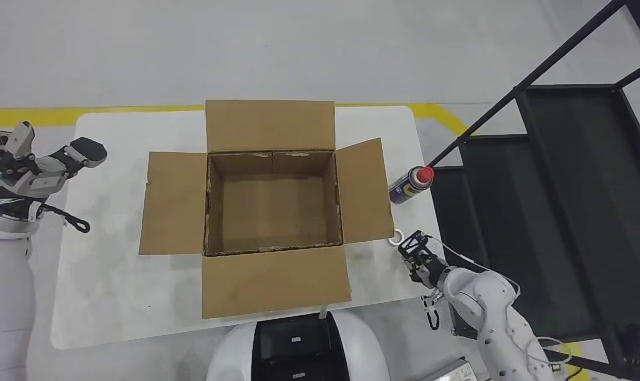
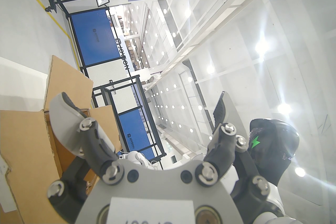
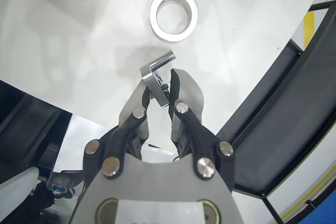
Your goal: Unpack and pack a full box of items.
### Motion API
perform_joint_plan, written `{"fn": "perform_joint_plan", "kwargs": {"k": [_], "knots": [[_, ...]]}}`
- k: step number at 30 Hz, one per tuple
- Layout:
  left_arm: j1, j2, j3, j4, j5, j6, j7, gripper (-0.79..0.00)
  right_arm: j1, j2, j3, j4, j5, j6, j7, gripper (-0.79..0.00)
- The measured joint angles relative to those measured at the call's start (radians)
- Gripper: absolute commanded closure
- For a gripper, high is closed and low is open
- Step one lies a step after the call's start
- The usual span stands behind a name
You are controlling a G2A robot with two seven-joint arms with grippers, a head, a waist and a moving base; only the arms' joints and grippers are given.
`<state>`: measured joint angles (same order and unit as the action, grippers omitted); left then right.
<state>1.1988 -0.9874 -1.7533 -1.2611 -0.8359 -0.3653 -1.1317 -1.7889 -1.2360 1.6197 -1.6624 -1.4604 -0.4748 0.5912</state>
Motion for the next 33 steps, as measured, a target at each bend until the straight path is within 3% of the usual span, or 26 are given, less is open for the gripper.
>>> {"fn": "perform_joint_plan", "kwargs": {"k": [1, 2, 3, 4, 14, 21, 25, 33], "knots": [[0.0, 0.0, 0.0, 0.0, 0.0, 0.0, 0.0, -0.785, 0.004, 0.0, -0.003, 0.008, 0.003, 0.004, 0.0, -0.123], [0.0, 0.0, 0.0, 0.0, 0.0, 0.0, 0.0, -0.785, 0.009, 0.0, -0.005, 0.016, 0.008, 0.008, 0.001, -0.342], [0.0, 0.0, 0.0, 0.0, 0.0, 0.0, 0.0, -0.785, 0.015, 0.0, -0.009, 0.027, 0.02, 0.012, 0.0, -0.668], [0.0, 0.0, 0.0, 0.0, 0.0, 0.0, 0.0, -0.785, 0.019, 0.0, -0.01, 0.035, 0.034, 0.012, 0.0, -0.785], [0.0, 0.0, 0.0, 0.0, 0.0, 0.0, 0.0, -0.785, 0.024, 0.006, 0.006, 0.051, 0.139, -0.006, -0.001, -0.785], [0.0, 0.0, 0.0, 0.0, 0.0, 0.0, 0.0, -0.785, -0.106, 0.03, 0.14, -0.088, 0.251, -0.171, 0.004, -0.785], [0.0, 0.0, 0.0, 0.0, 0.0, 0.0, 0.0, -0.785, -0.142, 0.039, 0.185, -0.127, 0.27, -0.201, 0.03, -0.785], [0.0, 0.0, 0.0, 0.0, 0.0, 0.0, 0.0, -0.785, -0.046, 0.043, 0.069, -0.049, 0.157, -0.162, 0.049, -0.785]]}}
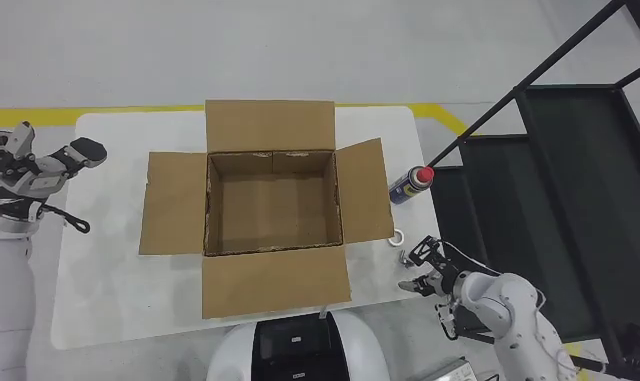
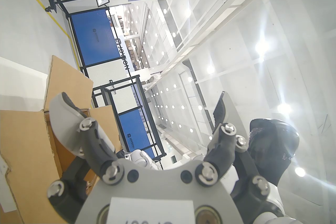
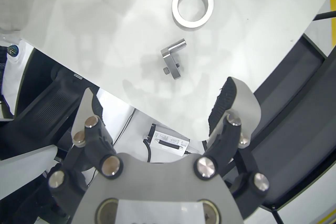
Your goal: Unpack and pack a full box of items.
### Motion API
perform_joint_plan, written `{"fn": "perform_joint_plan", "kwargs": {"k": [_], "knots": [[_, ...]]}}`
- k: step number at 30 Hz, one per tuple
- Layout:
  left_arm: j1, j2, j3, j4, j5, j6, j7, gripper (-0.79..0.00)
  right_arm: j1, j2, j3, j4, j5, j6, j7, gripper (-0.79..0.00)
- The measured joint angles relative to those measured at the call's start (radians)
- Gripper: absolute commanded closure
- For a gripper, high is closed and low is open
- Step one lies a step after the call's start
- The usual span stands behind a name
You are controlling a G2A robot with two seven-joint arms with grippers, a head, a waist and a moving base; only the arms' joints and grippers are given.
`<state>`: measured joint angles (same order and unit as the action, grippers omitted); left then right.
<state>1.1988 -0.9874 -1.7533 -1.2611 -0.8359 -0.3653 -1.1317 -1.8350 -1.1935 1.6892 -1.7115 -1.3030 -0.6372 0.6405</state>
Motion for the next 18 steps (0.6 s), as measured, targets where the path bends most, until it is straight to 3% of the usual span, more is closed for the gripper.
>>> {"fn": "perform_joint_plan", "kwargs": {"k": [8, 13, 15, 18], "knots": [[0.0, 0.0, 0.0, 0.0, 0.0, 0.0, 0.0, -0.785, 0.079, -0.001, -0.068, 0.11, -0.024, 0.057, -0.026, -0.785], [0.0, 0.0, 0.0, 0.0, 0.0, 0.0, 0.0, -0.785, 0.095, 0.002, -0.079, 0.135, -0.026, 0.068, -0.036, -0.539], [0.0, 0.0, 0.0, 0.0, 0.0, 0.0, 0.0, -0.785, 0.099, 0.004, -0.083, 0.141, -0.03, 0.074, -0.036, -0.382], [0.0, 0.0, 0.0, 0.0, 0.0, 0.0, 0.0, -0.785, 0.1, 0.006, -0.088, 0.144, -0.04, 0.083, -0.038, -0.274]]}}
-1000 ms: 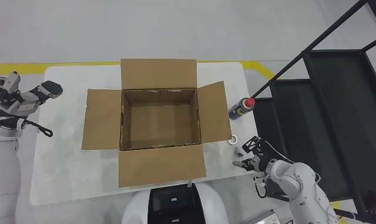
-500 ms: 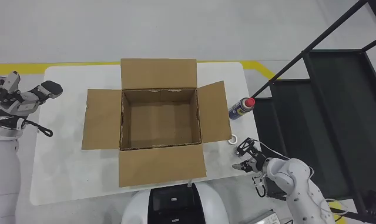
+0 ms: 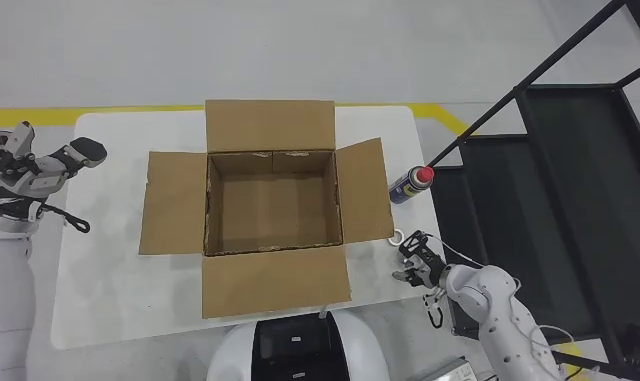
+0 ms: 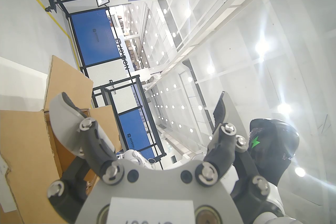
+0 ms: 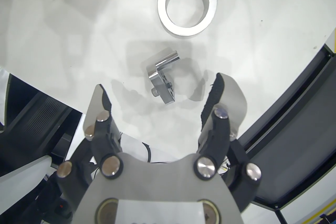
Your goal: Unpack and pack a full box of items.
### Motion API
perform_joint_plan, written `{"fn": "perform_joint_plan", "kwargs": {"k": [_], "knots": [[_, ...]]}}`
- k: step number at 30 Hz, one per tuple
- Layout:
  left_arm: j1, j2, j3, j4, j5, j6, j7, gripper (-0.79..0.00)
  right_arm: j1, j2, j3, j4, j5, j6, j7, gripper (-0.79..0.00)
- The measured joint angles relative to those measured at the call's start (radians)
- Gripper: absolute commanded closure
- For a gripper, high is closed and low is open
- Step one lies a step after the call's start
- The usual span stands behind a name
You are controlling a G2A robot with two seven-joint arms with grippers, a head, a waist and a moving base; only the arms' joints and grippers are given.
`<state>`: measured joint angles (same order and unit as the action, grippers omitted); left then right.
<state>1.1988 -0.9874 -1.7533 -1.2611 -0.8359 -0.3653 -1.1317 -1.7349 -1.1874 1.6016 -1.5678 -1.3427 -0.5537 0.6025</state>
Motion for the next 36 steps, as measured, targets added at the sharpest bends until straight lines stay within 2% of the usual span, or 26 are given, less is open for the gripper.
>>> {"fn": "perform_joint_plan", "kwargs": {"k": [7, 8, 14, 18, 26, 36], "knots": [[0.0, 0.0, 0.0, 0.0, 0.0, 0.0, 0.0, -0.785, 0.009, 0.002, -0.032, 0.009, -0.052, 0.049, -0.013, -0.092], [0.0, 0.0, 0.0, 0.0, 0.0, 0.0, 0.0, -0.785, 0.01, 0.002, -0.036, 0.009, -0.058, 0.057, -0.016, 0.0], [0.0, 0.0, 0.0, 0.0, 0.0, 0.0, 0.0, -0.785, -0.002, 0.005, -0.033, -0.011, -0.062, 0.084, -0.043, 0.0], [0.0, 0.0, 0.0, 0.0, 0.0, 0.0, 0.0, -0.785, -0.043, 0.012, 0.012, -0.068, -0.028, 0.08, -0.065, 0.0], [0.0, 0.0, 0.0, 0.0, 0.0, 0.0, 0.0, -0.785, -0.161, 0.026, 0.138, -0.241, 0.142, -0.018, -0.095, 0.0], [0.0, 0.0, 0.0, 0.0, 0.0, 0.0, 0.0, -0.785, -0.219, 0.036, 0.259, -0.495, 0.315, -0.086, -0.176, 0.0]]}}
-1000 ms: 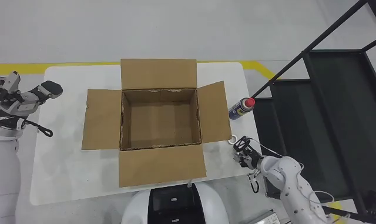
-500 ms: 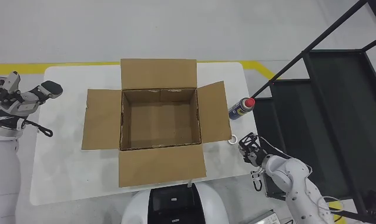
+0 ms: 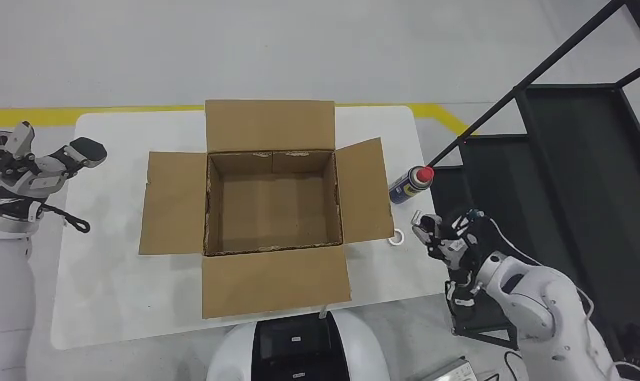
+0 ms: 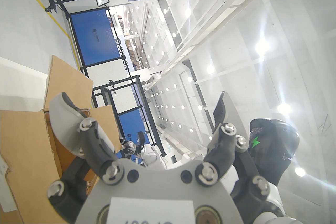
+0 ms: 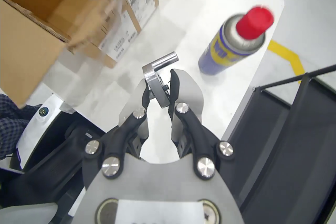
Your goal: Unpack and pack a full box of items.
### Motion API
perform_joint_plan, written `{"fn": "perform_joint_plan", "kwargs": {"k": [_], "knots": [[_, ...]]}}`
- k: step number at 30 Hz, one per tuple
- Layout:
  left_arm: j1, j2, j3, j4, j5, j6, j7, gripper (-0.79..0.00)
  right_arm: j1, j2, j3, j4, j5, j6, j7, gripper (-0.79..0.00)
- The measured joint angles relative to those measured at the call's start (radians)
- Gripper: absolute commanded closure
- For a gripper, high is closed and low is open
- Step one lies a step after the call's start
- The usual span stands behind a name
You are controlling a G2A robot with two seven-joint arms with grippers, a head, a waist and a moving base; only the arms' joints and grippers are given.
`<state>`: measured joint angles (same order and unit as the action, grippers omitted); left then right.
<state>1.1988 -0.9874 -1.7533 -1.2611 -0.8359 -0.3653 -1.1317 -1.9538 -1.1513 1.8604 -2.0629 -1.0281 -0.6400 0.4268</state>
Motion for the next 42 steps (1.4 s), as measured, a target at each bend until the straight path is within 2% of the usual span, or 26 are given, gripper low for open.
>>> {"fn": "perform_joint_plan", "kwargs": {"k": [4, 8, 16, 23, 29, 30, 31, 32, 37, 42], "knots": [[0.0, 0.0, 0.0, 0.0, 0.0, 0.0, 0.0, -0.785, 0.017, 0.004, -0.004, -0.086, 0.007, -0.007, 0.014, 0.0], [0.0, 0.0, 0.0, 0.0, 0.0, 0.0, 0.0, -0.785, 0.08, 0.008, -0.071, -0.113, 0.023, -0.018, 0.048, 0.0], [0.0, 0.0, 0.0, 0.0, 0.0, 0.0, 0.0, -0.785, 0.361, 0.001, -0.373, 0.011, 0.064, 0.033, 0.179, 0.0], [0.0, 0.0, 0.0, 0.0, 0.0, 0.0, 0.0, -0.785, 0.6, -0.027, -0.644, 0.124, 0.025, 0.178, 0.318, 0.0], [0.0, 0.0, 0.0, 0.0, 0.0, 0.0, 0.0, -0.785, 0.733, -0.059, -0.831, 0.248, -0.018, 0.287, 0.363, 0.0], [0.0, 0.0, 0.0, 0.0, 0.0, 0.0, 0.0, -0.785, 0.749, -0.064, -0.85, 0.268, -0.019, 0.301, 0.36, -0.314], [0.0, 0.0, 0.0, 0.0, 0.0, 0.0, 0.0, -0.785, 0.762, -0.069, -0.867, 0.288, -0.02, 0.314, 0.356, -0.748], [0.0, 0.0, 0.0, 0.0, 0.0, 0.0, 0.0, -0.785, 0.775, -0.073, -0.88, 0.307, -0.02, 0.329, 0.351, -0.785], [0.0, 0.0, 0.0, 0.0, 0.0, 0.0, 0.0, -0.785, 0.819, -0.088, -0.908, 0.371, 0.01, 0.384, 0.303, -0.785], [0.0, 0.0, 0.0, 0.0, 0.0, 0.0, 0.0, -0.785, 0.766, -0.07, -0.834, 0.314, 0.055, 0.316, 0.276, -0.785]]}}
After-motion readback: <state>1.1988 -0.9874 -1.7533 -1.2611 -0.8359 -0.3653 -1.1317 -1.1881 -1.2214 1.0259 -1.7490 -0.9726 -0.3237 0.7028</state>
